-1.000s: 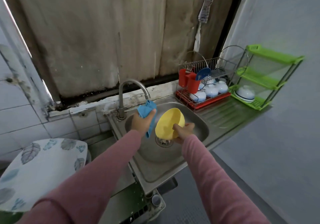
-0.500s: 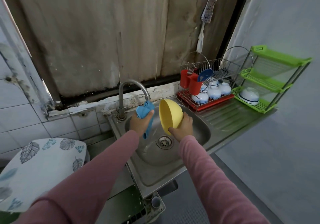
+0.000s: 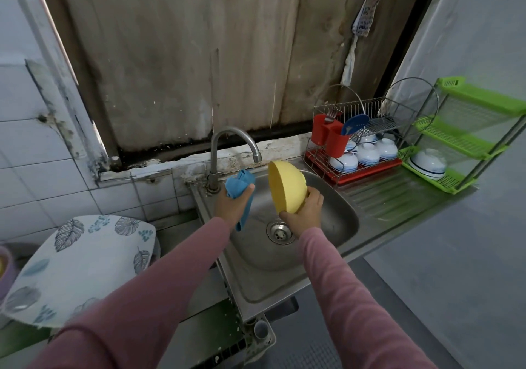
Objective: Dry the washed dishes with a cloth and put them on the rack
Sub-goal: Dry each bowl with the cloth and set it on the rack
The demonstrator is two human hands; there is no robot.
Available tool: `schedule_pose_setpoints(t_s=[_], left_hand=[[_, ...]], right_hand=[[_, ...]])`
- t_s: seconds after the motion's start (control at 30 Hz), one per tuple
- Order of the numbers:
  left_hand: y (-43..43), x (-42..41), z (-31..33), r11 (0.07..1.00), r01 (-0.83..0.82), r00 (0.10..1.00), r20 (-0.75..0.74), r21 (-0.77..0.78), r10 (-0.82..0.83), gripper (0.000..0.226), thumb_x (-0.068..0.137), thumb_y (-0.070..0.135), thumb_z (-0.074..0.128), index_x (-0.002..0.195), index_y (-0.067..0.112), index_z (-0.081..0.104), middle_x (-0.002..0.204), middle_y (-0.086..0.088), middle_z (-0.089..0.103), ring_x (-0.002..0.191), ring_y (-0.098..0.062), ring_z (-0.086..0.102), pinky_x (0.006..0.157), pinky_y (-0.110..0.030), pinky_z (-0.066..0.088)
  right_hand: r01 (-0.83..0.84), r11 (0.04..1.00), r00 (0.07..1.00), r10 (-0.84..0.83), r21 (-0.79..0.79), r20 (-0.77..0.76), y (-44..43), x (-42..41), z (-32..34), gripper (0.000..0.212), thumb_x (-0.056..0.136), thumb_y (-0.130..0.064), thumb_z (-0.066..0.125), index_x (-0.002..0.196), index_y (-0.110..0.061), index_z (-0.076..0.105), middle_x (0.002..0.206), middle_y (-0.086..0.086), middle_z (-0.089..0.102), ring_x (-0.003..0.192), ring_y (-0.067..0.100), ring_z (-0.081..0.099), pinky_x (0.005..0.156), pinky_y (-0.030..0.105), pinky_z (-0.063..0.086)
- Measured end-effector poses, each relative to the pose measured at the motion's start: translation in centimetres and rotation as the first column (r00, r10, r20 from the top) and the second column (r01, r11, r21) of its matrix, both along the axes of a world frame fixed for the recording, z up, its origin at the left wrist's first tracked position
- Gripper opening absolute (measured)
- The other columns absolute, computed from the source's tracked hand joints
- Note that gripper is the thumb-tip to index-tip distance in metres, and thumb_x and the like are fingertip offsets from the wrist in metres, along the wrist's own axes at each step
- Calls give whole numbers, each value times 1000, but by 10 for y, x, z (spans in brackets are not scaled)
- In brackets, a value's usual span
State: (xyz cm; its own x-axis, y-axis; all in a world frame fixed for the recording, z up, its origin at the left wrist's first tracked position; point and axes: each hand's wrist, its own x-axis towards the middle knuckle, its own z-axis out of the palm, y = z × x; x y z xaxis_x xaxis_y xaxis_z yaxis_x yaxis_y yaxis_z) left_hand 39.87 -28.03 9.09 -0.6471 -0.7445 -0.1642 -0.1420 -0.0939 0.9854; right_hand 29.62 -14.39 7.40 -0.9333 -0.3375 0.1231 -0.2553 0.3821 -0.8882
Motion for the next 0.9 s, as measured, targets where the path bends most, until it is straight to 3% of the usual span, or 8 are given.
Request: schedule_pose_setpoints(t_s=[0.1, 0.23, 0.3, 0.4, 0.63, 0.73, 0.8, 0.9], left_hand=[[-5, 12, -6, 998, -33, 999, -22, 50, 34, 39, 89, 38, 70, 121, 22, 55, 112, 0, 61, 102, -21, 58, 87, -34, 47], [-13, 35, -12, 994, -80, 996, -39, 79, 84, 34, 87, 38, 72, 114, 24, 57, 113, -1, 64, 105, -23, 61, 97, -41, 51], [-19, 49, -13, 988, -117, 991, -46, 100, 122, 32, 87, 37, 72, 113, 24, 57, 111, 0, 64, 102, -21, 62, 95, -40, 51], [-30, 76, -11, 983, -180, 983, -35, 36, 181, 30, 89, 37, 69, 111, 22, 55, 101, 3, 62, 88, -13, 59, 82, -31, 46], [-58, 149, 0, 859, -487, 873, -68, -159, 483, 26, 93, 32, 65, 107, 10, 58, 98, -5, 62, 95, -25, 60, 77, -27, 44], [-72, 178, 9, 785, -591, 804, -215, -184, 555, 33, 95, 21, 63, 126, 11, 56, 111, -1, 61, 104, -17, 59, 77, -7, 44], [-83, 199, 12, 799, -521, 853, -227, -301, 471, 47, 96, 20, 62, 141, 15, 49, 122, 3, 59, 109, -10, 56, 86, -1, 41], [-104, 230, 5, 792, -115, 973, 91, -600, 211, 65, 95, 21, 62, 152, 25, 30, 149, 3, 39, 136, -15, 39, 114, -25, 33]], right_hand=[[87, 976, 940, -15, -197, 342, -5, 5, -10, 66, 70, -5, 82, 119, -16, 39, 128, 12, 47, 110, 30, 54, 93, 42, 52], [240, 914, 636, 105, -326, 764, -16, 19, -15, 64, 72, -37, 78, 122, -9, 51, 105, 17, 60, 87, 32, 61, 63, 34, 55], [183, 949, 632, 87, -257, 770, -24, 29, -22, 75, 64, -51, 74, 124, -10, 53, 105, 16, 61, 87, 31, 60, 73, 39, 51], [113, 978, 682, 51, -174, 729, -39, 52, -29, 61, 83, -48, 64, 130, -11, 51, 109, 14, 60, 87, 29, 58, 71, 35, 48], [-66, 936, 679, 297, -347, 671, -107, 121, -14, 52, 100, -50, 43, 144, -23, 36, 138, 14, 51, 117, 34, 52, 94, 49, 50], [-163, 888, 647, 425, -430, 633, -138, 162, -8, 50, 97, -57, 48, 139, -34, 36, 131, 5, 51, 118, 33, 52, 97, 58, 50], [-189, 846, 599, 502, -499, 624, -158, 189, -5, 61, 89, -64, 54, 139, -31, 43, 130, 6, 58, 115, 33, 59, 93, 58, 53], [-224, 771, 531, 609, -595, 589, -184, 228, 5, 65, 85, -63, 60, 136, -23, 52, 127, 13, 65, 113, 33, 65, 93, 54, 55]])
